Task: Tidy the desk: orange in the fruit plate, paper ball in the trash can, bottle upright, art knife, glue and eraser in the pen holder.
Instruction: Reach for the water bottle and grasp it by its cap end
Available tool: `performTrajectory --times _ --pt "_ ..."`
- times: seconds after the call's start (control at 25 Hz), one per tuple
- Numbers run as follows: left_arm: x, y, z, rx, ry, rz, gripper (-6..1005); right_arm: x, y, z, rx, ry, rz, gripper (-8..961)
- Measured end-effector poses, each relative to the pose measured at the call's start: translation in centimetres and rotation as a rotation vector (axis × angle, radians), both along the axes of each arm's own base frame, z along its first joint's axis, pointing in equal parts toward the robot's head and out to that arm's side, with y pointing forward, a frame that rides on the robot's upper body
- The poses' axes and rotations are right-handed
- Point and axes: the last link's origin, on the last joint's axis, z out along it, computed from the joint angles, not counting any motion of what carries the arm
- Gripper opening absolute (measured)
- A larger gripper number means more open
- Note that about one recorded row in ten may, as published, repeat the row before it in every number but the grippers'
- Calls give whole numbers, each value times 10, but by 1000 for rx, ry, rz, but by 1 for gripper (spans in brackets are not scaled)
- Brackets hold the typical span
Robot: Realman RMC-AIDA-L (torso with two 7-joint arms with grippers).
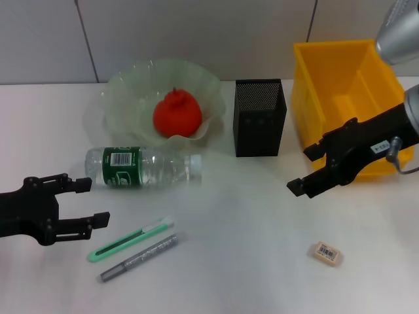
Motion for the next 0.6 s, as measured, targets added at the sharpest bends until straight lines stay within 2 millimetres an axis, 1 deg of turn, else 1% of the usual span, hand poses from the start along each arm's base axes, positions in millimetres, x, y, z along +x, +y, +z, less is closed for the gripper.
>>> performTrajectory --times 0.16,0.4,0.6 --pt "-2 0 -1 10 12 -3 803 -2 5 1 -30 -18 -1 811" --pt "-3 -3 -10 22 9 -25 803 -2 9 -3 -57 -100 -39 811" --pt "-3 -7 -13 24 6 -43 803 -11 9 -8 -92 -120 -74 811"
